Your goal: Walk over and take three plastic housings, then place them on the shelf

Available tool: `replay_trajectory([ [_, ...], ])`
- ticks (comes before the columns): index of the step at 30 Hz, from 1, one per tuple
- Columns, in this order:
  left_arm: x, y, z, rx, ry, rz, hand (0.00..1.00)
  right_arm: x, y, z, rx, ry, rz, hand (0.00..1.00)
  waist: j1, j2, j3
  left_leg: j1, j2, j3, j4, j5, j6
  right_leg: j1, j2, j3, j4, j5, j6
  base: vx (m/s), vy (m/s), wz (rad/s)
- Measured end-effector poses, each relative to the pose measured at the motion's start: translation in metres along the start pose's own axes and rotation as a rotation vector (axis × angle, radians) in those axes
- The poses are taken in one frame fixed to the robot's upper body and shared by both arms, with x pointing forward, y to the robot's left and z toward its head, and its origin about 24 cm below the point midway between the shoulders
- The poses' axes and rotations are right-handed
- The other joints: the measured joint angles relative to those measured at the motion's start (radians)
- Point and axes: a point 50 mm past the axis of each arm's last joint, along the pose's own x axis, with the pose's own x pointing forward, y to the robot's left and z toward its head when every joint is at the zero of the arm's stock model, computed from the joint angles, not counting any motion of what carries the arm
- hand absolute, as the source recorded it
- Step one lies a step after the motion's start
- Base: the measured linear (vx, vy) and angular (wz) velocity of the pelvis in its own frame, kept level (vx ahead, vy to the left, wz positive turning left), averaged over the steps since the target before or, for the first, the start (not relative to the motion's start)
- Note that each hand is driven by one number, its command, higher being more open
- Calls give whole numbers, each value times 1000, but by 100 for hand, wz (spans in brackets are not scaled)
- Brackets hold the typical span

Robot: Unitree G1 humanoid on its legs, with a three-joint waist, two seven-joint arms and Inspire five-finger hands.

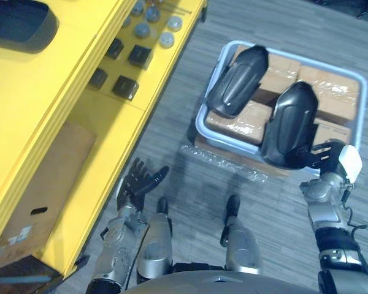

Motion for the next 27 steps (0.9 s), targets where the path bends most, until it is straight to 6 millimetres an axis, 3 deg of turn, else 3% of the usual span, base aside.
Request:
replay_trajectory([
  [4,0,-4,8,65,-34,-16,100,-14,0,-7,18,13,-2,0,-15,-27,-88,41,1,29,-32,0,-1,14,2,22,-15,0,0,87,17,-16],
  [8,3,-16,18,122,-77,-86,100,-14,-1,-7,-10,-2,-34,0,-26,-31,-129,70,1,41,-40,-2,-2,33,2,28,-17,0,0,17,19,-8],
  [16,12,-44,17,169,-35,-238,100,-14,0,-2,-37,-37,-39,0,-31,-24,-172,102,2,55,-41,-4,-4,56,1,44,-18,0,-1,-54,11,-6],
  [19,19,-64,22,209,-47,-314,100,-7,10,6,-40,-28,-9,0,-36,-24,-177,73,3,57,-27,-3,-5,30,1,46,-18,1,-13,-72,7,-3],
  [20,20,-68,24,214,-52,-327,100,-6,12,7,-40,-27,-4,100,-36,-25,-177,65,3,57,-24,-3,-5,23,1,47,-18,4,-14,-61,3,-2],
  [22,24,-79,29,225,-72,-368,100,-3,16,13,-17,-16,11,100,-37,-24,-178,41,3,56,-13,-2,-5,4,2,47,-21,13,-13,0,0,0],
  [27,24,-85,38,222,-110,-382,100,0,16,21,187,56,-24,100,-47,-24,-177,26,1,51,-9,-2,-4,0,2,45,-34,29,-6,28,11,3],
])
